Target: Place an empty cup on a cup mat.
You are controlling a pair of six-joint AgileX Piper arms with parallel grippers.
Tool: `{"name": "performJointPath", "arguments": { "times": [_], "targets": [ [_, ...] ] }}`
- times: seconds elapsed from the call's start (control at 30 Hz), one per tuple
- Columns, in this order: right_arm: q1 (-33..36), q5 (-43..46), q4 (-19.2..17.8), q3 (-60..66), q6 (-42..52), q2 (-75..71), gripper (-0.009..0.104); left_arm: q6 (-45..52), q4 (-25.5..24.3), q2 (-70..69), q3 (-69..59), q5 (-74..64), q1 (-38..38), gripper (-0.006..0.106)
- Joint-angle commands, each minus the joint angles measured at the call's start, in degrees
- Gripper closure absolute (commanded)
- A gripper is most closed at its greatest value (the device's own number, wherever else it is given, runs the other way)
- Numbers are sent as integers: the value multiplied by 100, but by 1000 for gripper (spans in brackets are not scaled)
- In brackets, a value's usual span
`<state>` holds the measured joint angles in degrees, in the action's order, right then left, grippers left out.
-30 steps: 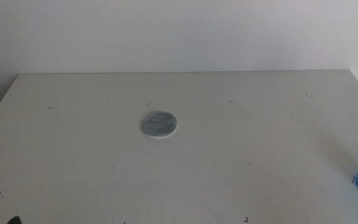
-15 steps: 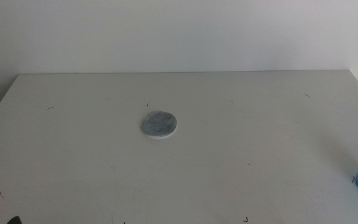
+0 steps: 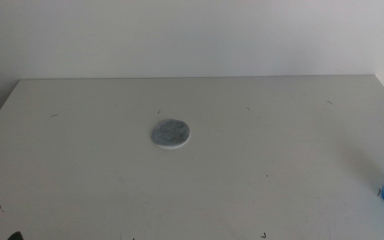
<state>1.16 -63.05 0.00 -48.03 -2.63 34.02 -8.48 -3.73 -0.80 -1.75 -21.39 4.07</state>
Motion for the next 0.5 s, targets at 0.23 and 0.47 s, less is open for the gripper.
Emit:
{"name": "performJointPath", "arguments": {
  "times": [0.23, 0.47],
  "targets": [
    [-40, -690, -53, -1719, -360, 1450, 26, -62, -2, -73, 34, 389, -6, -5],
    [-334, -1102, -82, -2452, -55, 2552, 26, -62, -2, -73, 34, 389, -6, -5]
  ]
}}
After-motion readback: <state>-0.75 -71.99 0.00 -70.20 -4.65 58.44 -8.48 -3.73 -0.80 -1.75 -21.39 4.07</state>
